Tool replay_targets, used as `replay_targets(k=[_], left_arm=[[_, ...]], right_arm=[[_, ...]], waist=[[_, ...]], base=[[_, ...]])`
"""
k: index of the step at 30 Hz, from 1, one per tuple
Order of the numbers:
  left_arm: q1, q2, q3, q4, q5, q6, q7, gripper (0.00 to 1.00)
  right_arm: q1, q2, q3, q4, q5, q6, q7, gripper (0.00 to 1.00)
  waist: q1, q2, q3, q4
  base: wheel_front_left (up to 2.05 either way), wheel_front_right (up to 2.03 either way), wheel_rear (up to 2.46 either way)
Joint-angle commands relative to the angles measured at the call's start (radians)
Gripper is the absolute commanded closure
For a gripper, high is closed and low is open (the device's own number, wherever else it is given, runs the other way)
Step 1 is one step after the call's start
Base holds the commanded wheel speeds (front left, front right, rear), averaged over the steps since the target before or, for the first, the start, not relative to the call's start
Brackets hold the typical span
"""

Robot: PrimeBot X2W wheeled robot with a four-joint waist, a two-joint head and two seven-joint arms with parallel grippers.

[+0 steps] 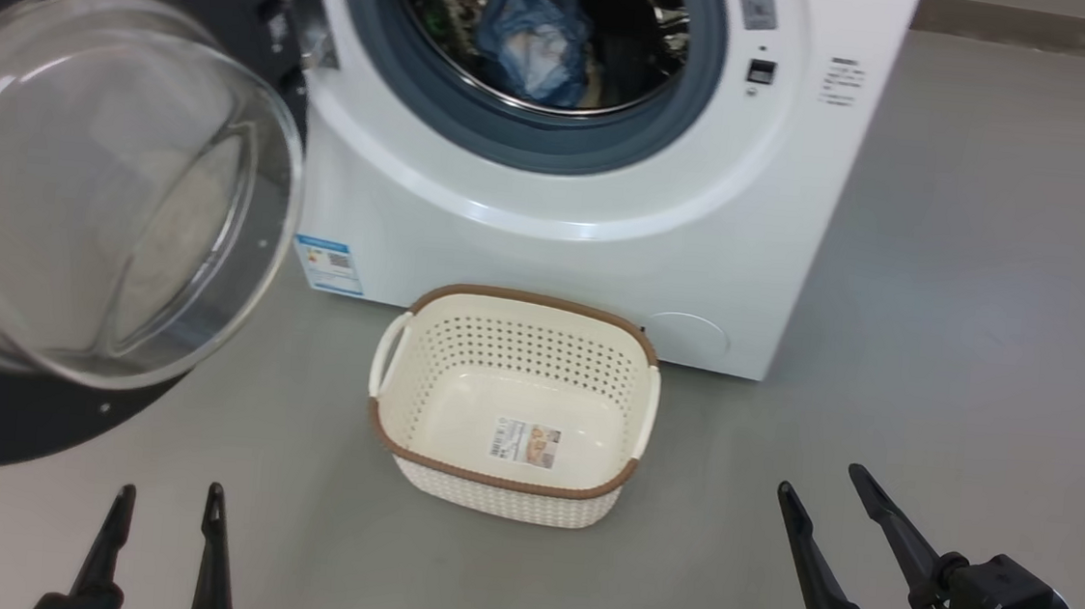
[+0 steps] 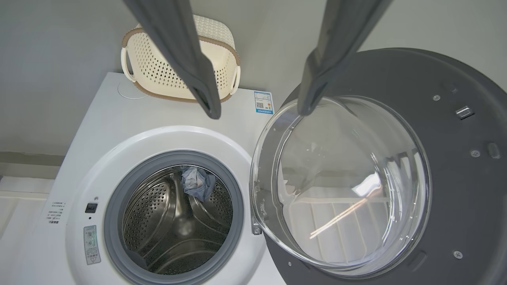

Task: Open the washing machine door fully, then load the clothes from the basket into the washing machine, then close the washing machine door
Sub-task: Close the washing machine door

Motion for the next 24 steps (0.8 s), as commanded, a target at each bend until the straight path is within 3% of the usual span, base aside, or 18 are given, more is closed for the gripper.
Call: replay_targets(k=[1, 13, 24], left_arm=[[-0.038, 0.018, 0.044, -0.019, 0.018, -0.005, -0.012, 0.0], [-0.028, -0.001, 0.051, -0.017, 0.028, -0.016, -0.012, 0.0], [-0.016, -0.015, 0.069, -0.018, 0.036, -0.02, -0.012, 0.0]], right_arm=[[-0.008, -0.012, 0.025, -0.026, -0.008, 0.002, 0.001, 0.0], [-0.009, -0.008, 0.046, -0.027, -0.006, 0.002, 0.007, 0.0], [-0.015, -0.004, 0.056, -0.023, -0.007, 0.002, 0.007, 0.0]], waist=[[0.0, 0.0, -0.006, 0.077], [0.0, 0.0, -0.01, 0.217], [0.0, 0.0, -0.01, 0.255]], base=[[0.0, 0.0, 0.0], [0.0, 0.0, 0.0], [0.0, 0.0, 0.0]])
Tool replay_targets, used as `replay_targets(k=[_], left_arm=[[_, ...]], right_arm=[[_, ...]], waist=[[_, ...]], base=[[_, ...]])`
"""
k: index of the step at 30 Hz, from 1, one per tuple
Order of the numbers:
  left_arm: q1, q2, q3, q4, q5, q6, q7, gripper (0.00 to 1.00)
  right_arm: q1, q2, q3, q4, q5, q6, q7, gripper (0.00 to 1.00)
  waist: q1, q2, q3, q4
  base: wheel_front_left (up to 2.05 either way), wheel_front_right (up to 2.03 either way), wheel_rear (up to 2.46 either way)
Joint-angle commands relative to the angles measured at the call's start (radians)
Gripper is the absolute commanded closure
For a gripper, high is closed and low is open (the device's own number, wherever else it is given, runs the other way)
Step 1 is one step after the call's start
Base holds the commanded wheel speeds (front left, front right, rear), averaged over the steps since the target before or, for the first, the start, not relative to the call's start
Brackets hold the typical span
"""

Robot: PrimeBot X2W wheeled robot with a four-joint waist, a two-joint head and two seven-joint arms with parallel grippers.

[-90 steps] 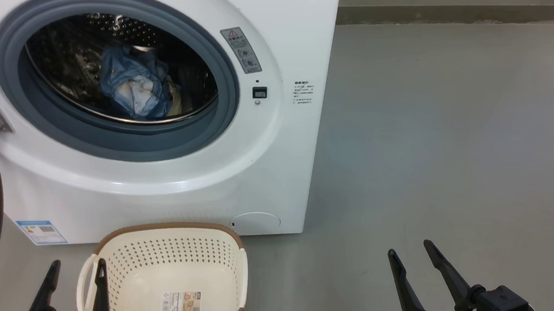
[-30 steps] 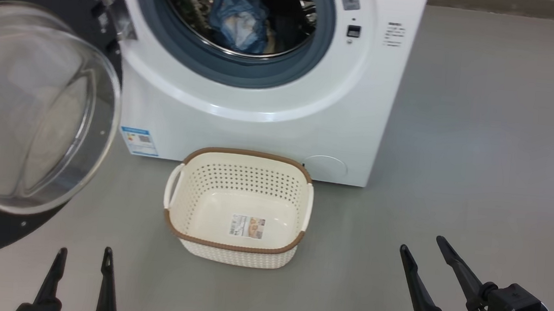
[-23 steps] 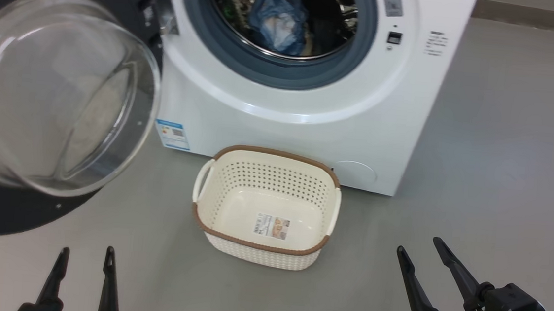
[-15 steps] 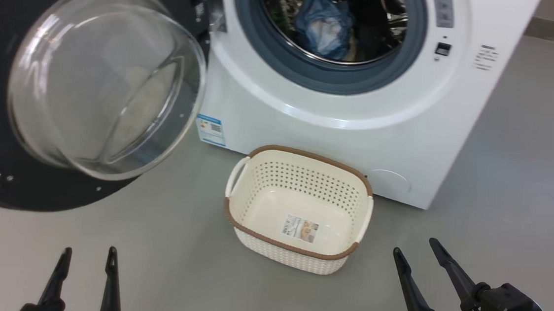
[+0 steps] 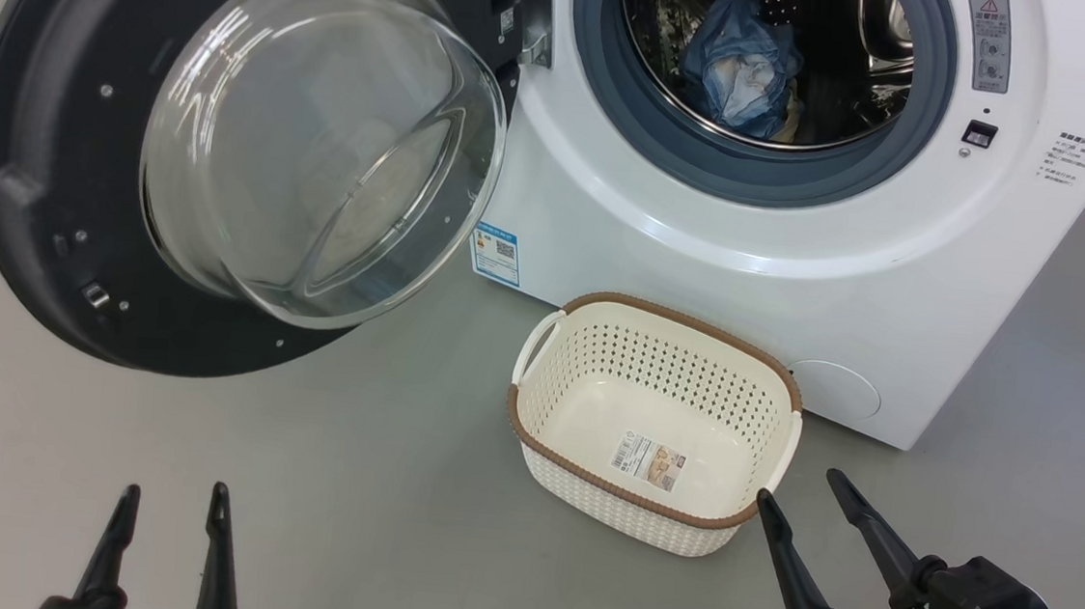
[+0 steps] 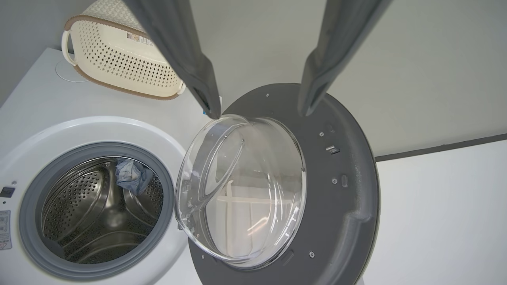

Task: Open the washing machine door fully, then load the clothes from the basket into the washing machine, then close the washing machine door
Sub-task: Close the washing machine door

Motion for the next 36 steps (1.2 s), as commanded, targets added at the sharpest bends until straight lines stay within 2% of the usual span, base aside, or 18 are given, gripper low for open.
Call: replay_targets(k=[1, 26, 27, 28, 29, 30, 36], left_arm=[[-0.028, 0.018, 0.048, -0.019, 0.01, -0.004, -0.012, 0.0], [-0.009, -0.025, 0.114, -0.023, 0.013, -0.018, -0.012, 0.0], [-0.008, -0.026, 0.115, -0.022, 0.014, -0.019, -0.012, 0.06], [-0.008, -0.025, 0.117, -0.021, 0.016, -0.02, -0.012, 0.53], [-0.008, -0.025, 0.119, -0.019, 0.017, -0.022, -0.012, 0.93], [-0.009, -0.025, 0.122, -0.019, 0.018, -0.024, -0.012, 1.0], [-0.013, -0.04, 0.158, -0.04, 0.012, -0.041, -0.012, 1.0]], right_arm=[[-0.015, -0.003, 0.024, -0.024, -0.007, 0.002, 0.0, 0.0], [-0.023, -0.005, 0.027, -0.023, -0.005, 0.002, -0.001, 0.0], [-0.023, -0.006, 0.027, -0.023, -0.005, 0.002, -0.001, 0.0], [-0.023, -0.006, 0.027, -0.023, -0.006, 0.002, -0.001, 0.0], [-0.024, -0.006, 0.026, -0.024, -0.006, 0.002, -0.001, 0.0], [-0.024, -0.007, 0.026, -0.024, -0.006, 0.002, -0.001, 0.0], [-0.026, -0.01, 0.022, -0.029, -0.006, 0.002, 0.003, 0.0]], waist=[[0.0, 0.0, 0.0, 0.002], [0.0, 0.0, 0.012, -0.006], [0.0, 0.0, 0.012, -0.007], [0.0, 0.0, 0.013, -0.007], [0.0, 0.0, 0.014, -0.007], [0.0, 0.0, 0.015, -0.007], [0.0, 0.0, 0.023, -0.006]], base=[[0.0, 0.0, 0.0], [0.0, 0.0, 0.0], [0.0, 0.0, 0.0], [0.0, 0.0, 0.0], [0.0, 0.0, 0.0], [0.0, 0.0, 0.0], [0.0, 0.0, 0.0]])
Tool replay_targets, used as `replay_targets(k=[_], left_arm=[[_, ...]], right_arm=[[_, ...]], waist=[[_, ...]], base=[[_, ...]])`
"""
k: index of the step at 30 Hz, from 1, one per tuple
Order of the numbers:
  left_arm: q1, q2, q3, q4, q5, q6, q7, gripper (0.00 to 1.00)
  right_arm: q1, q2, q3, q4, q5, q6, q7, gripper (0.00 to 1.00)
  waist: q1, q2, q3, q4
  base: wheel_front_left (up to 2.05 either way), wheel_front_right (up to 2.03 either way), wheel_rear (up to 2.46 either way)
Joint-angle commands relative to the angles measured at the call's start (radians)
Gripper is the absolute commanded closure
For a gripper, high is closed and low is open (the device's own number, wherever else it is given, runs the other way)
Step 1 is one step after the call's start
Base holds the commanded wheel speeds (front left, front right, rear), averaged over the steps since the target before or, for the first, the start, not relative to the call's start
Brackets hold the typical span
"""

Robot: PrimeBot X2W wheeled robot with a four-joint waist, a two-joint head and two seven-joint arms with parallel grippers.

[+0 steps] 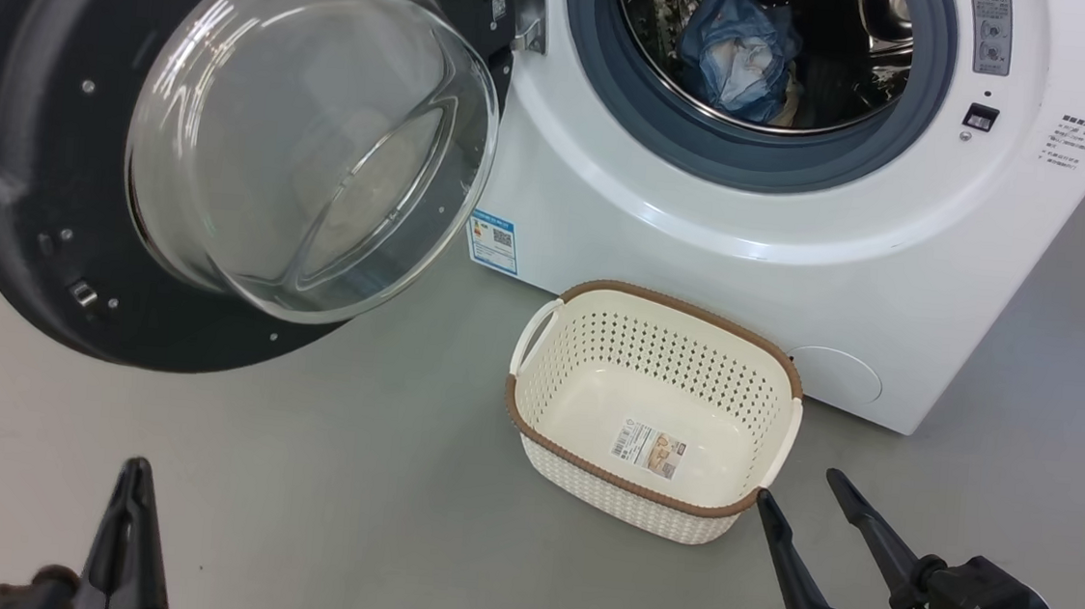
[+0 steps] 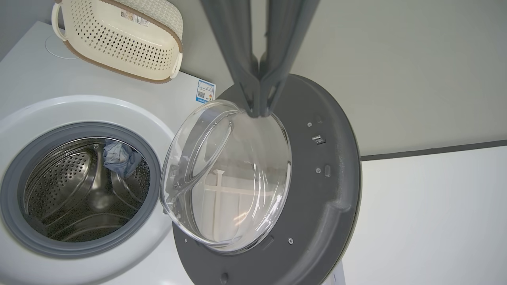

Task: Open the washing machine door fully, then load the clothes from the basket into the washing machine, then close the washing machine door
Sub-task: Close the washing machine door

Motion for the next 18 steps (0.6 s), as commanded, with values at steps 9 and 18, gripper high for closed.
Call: replay_targets(k=[9, 18], left_arm=[[-0.04, -0.125, 0.285, -0.136, -0.229, -0.231, -0.012, 1.0], [-0.1, -0.211, 0.531, -0.104, -0.565, -0.485, -0.011, 1.0]], right_arm=[[-0.023, -0.013, 0.005, -0.044, -0.009, 0.002, 0.012, 0.0], [-0.026, -0.02, 0.005, -0.056, -0.011, 0.002, 0.023, 0.0]], waist=[[0.0, -0.0001, 0.016, 0.01], [0.0, -0.0001, 0.031, 0.008]], base=[[0.0, 0.0, 0.0], [0.0, 0.0, 0.0]])
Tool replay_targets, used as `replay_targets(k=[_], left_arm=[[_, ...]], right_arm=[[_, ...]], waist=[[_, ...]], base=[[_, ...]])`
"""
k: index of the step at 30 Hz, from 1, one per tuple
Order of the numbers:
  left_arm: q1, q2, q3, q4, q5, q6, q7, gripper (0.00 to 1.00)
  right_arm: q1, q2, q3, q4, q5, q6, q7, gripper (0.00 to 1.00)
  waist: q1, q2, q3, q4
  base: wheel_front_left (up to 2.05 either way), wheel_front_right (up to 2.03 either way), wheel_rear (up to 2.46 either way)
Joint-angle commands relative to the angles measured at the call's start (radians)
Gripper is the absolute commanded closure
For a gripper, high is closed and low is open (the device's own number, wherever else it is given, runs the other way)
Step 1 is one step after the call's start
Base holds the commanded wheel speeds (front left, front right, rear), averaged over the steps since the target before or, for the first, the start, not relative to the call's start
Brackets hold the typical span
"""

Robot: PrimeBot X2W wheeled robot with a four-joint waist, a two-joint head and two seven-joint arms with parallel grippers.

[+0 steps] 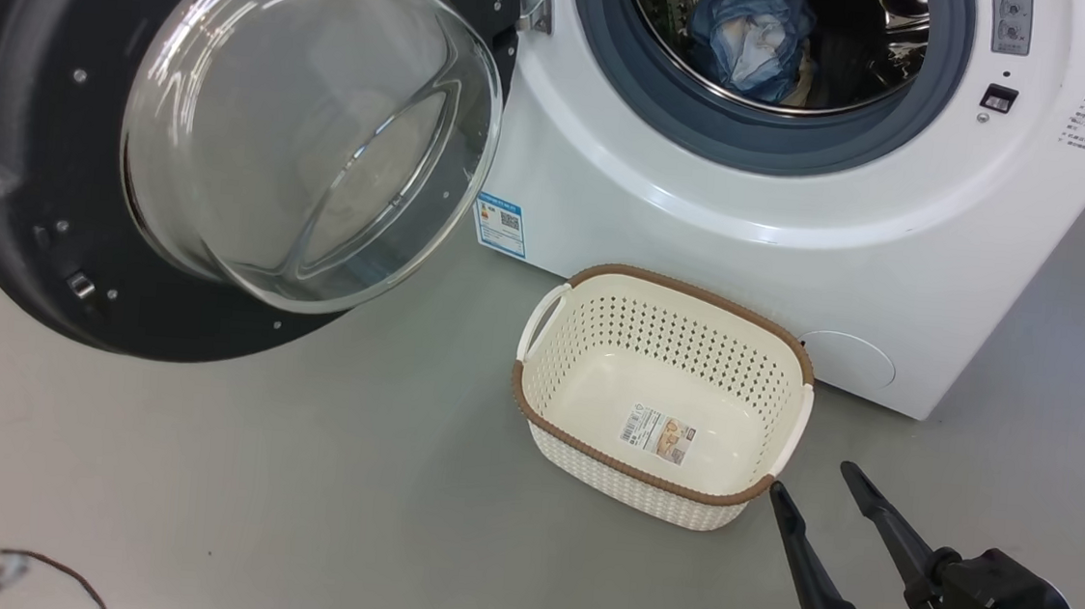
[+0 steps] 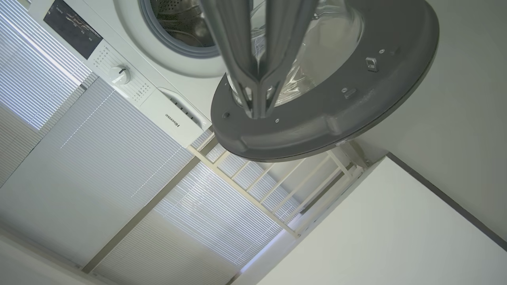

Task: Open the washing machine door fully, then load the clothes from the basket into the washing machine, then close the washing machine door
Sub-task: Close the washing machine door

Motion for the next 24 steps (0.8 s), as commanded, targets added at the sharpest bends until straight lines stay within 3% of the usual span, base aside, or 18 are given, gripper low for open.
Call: replay_targets(k=[1, 5, 12, 16, 24], left_arm=[[-0.05, 0.023, 0.048, -0.016, -0.022, -0.013, -0.002, 1.0], [-0.116, 0.061, 0.143, 0.035, -0.219, -0.064, 0.042, 1.0], [-0.257, 0.158, 0.259, 0.155, -0.457, -0.082, 0.14, 1.0], [-0.364, 0.238, 0.3, 0.306, -0.536, -0.065, 0.196, 1.0], [-0.526, 0.324, 0.318, 0.546, -0.628, -0.027, 0.285, 1.0]], right_arm=[[-0.026, -0.01, 0.022, -0.032, -0.011, 0.002, -0.001, 0.0], [-0.024, -0.015, 0.019, -0.041, -0.01, 0.002, 0.004, 0.0], [-0.028, -0.031, 0.016, -0.062, -0.011, 0.002, 0.015, 0.0], [-0.038, -0.049, 0.016, -0.079, -0.009, 0.002, 0.027, 0.0], [-0.054, -0.076, 0.021, -0.101, -0.002, 0.002, 0.044, 0.0]], waist=[[0.0, 0.0, 0.002, -0.001], [0.0, 0.0, 0.012, -0.005], [0.0, 0.0, 0.045, -0.015], [0.0, 0.0, 0.075, -0.028], [0.0, 0.0, 0.121, -0.056]], base=[[0.0, 0.0, 0.0], [0.0, 0.0, 0.0], [0.0, 0.0, 0.0], [0.0, 0.0, 0.0], [0.0, 0.0, 0.0]])
